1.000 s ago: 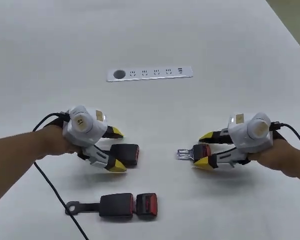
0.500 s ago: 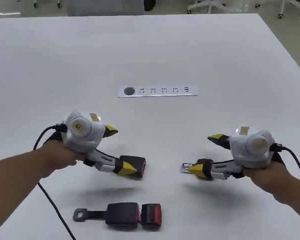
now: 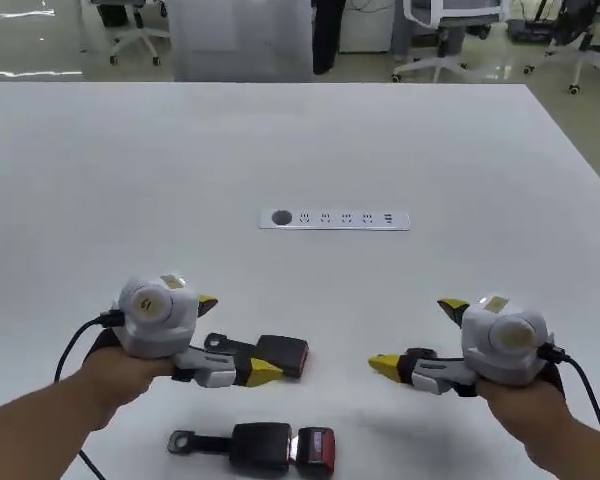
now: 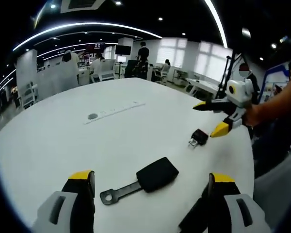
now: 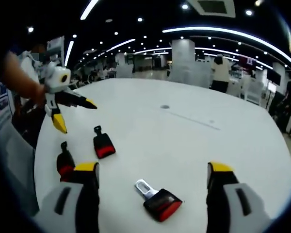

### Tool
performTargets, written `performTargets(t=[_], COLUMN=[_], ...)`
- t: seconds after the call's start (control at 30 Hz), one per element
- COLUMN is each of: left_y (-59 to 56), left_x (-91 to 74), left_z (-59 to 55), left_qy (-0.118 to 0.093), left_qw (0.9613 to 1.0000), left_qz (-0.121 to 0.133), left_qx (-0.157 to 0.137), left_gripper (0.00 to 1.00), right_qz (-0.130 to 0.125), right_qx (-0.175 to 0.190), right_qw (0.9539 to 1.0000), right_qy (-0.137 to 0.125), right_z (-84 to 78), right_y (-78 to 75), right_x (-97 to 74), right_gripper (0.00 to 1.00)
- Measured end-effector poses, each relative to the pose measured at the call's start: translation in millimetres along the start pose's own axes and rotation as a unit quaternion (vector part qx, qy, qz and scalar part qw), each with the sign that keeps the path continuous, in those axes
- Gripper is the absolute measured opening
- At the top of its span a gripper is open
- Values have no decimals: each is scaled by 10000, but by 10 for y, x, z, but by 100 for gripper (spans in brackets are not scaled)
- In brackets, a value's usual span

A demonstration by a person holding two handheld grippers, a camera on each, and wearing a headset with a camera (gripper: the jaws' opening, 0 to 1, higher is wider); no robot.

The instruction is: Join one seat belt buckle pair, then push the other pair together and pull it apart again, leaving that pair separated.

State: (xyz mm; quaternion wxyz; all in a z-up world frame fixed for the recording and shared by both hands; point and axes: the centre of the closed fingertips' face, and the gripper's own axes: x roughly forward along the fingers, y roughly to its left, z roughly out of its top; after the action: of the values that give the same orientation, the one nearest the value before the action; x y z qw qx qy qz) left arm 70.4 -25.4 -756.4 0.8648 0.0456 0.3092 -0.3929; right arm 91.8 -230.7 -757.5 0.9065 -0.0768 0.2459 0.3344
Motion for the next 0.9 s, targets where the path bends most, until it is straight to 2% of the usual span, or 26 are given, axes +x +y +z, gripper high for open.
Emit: performTargets(t=[0.2, 0.3, 0.4, 0.47, 0.5, 0.63, 0.9], left_y=[-92, -117, -137, -254, -272, -348, -510], left_x=[-244, -382, -521, -645, -686, -873, -1179], left_z=[15, 40, 29, 55, 60, 11, -119], left_qy=[-225, -388, -459, -551, -585, -655, -736], left_qw=[9994, 9985, 9979, 9975, 9972, 9968, 9963], left_qz=[254, 333, 402, 416, 432, 449, 428], left_qx=[-103, -206, -197, -173, -153, -112, 73], left_gripper=[100, 100, 100, 100, 100, 100, 100], right_qz=[-76, -105, -101, -42, -21, 43, 142], right_qx=[146, 115, 85, 55, 26, 3, -270], right_qw=[9997, 9996, 9995, 9993, 9993, 9989, 9980], right_qy=[-182, -220, -300, -359, -374, -463, -556], right_z=[80, 88, 103, 111, 110, 122, 133], right_y=[156, 226, 319, 404, 445, 562, 818], right_x=[-145, -217, -288, -343, -373, -470, -653], right_gripper=[94, 94, 95, 96, 96, 98, 100])
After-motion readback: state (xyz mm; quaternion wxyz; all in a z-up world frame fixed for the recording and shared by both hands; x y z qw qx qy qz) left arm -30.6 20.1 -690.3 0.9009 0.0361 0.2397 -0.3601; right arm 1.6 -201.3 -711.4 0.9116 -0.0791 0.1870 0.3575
